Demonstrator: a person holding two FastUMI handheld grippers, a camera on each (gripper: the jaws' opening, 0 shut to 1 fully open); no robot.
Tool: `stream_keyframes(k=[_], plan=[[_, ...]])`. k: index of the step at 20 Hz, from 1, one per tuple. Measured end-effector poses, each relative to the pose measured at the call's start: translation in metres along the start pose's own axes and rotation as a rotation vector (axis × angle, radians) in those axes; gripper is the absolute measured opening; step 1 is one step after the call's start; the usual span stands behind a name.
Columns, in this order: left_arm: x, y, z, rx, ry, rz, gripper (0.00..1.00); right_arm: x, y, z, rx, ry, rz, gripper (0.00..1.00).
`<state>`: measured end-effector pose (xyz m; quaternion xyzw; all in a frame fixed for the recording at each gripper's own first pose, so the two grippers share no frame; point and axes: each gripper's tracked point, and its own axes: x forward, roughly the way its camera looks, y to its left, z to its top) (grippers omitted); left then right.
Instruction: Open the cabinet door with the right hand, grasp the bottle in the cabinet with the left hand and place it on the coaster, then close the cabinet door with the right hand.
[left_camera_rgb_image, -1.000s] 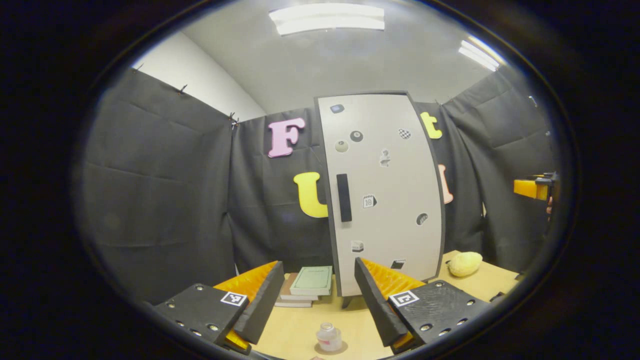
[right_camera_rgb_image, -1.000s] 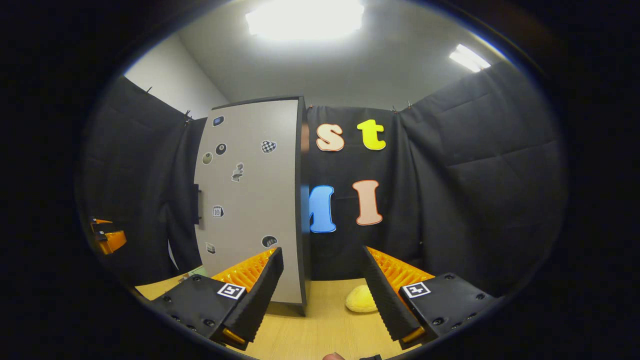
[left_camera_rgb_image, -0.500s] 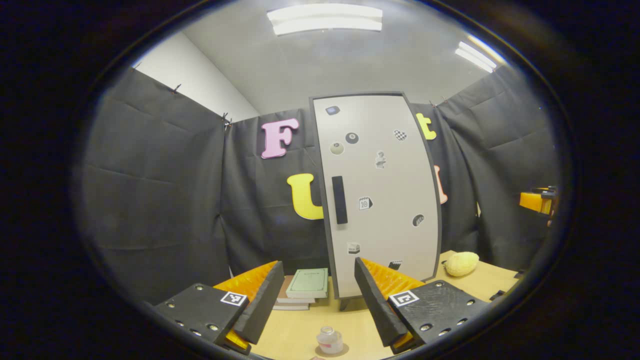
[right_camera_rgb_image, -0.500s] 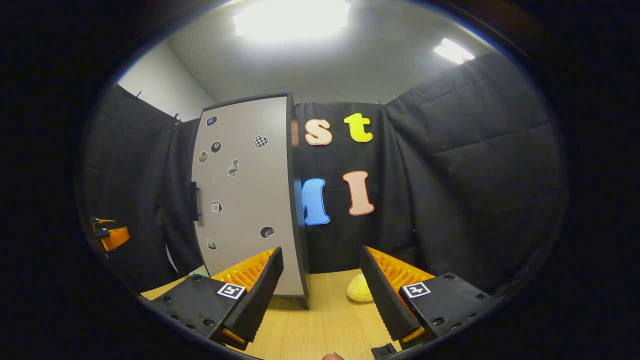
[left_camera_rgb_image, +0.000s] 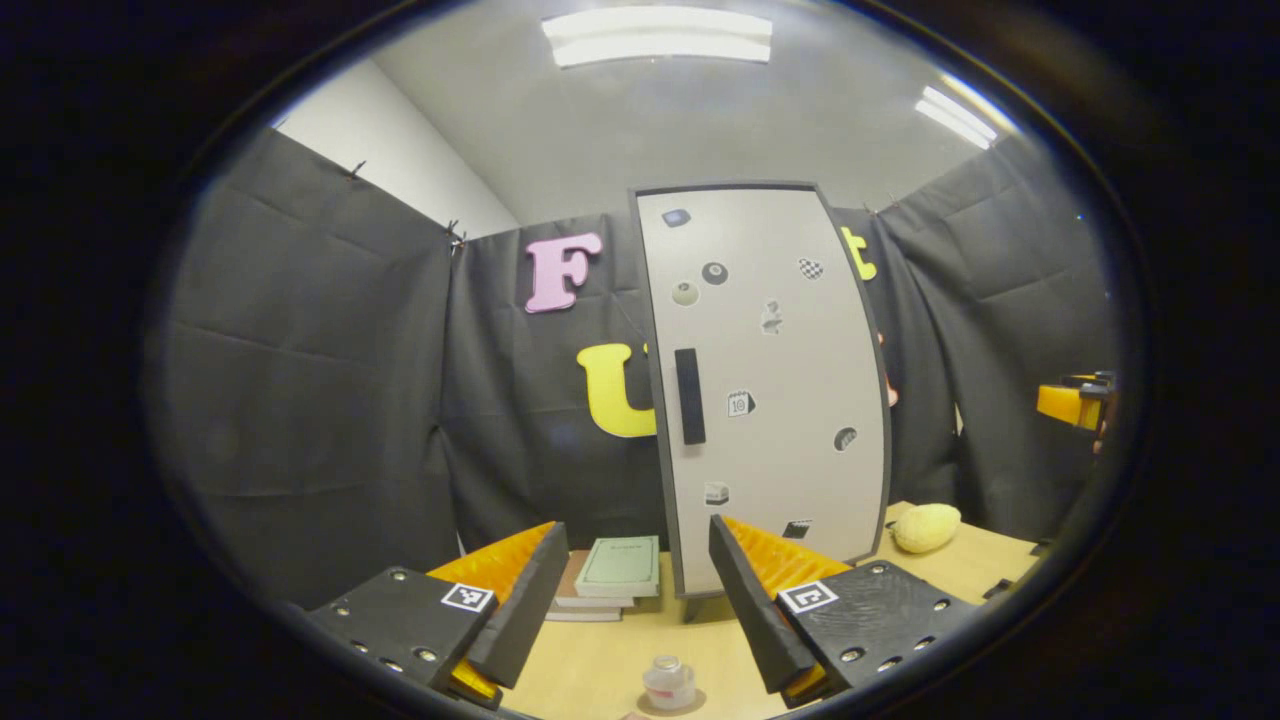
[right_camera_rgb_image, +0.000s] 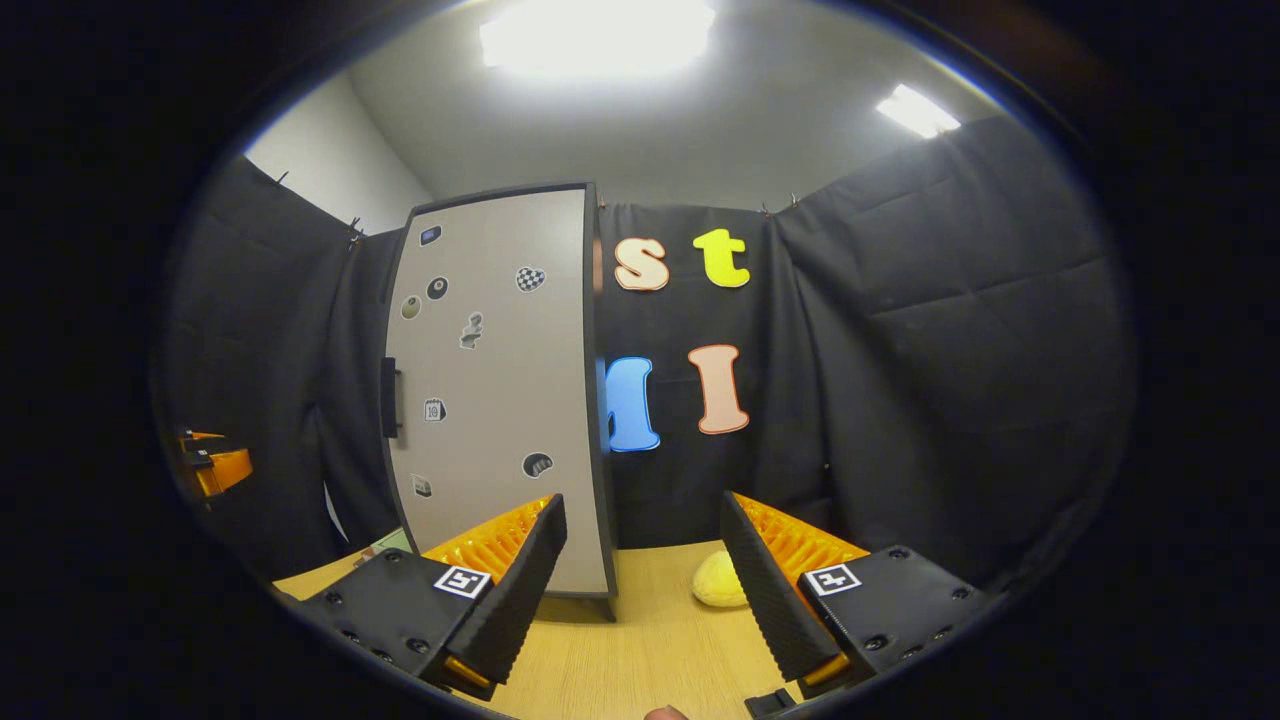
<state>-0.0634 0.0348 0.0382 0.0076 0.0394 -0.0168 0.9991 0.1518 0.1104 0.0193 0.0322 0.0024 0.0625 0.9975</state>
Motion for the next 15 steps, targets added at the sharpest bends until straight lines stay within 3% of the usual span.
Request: stream_keyframes(k=[7, 8, 9, 15], plan=[[-0.005, 0.018, -0.005, -0.023, 0.016, 0.041, 0.85, 0.009, 0.01, 0.0, -0.009, 0.008, 0.029, 0.98], [-0.006, 0.022, -0.003, -0.019, 0.014, 0.048, 0.89, 0.012, 0.013, 0.002, -0.012, 0.004, 0.032, 0.98], [-0.007, 0.025, -0.002, -0.012, 0.011, 0.055, 0.85, 0.013, 0.015, 0.005, -0.015, -0.002, 0.037, 0.98], [-0.011, 0.032, 0.005, -0.005, -0.006, 0.067, 0.85, 0.013, 0.022, 0.014, -0.018, -0.035, 0.044, 0.98]])
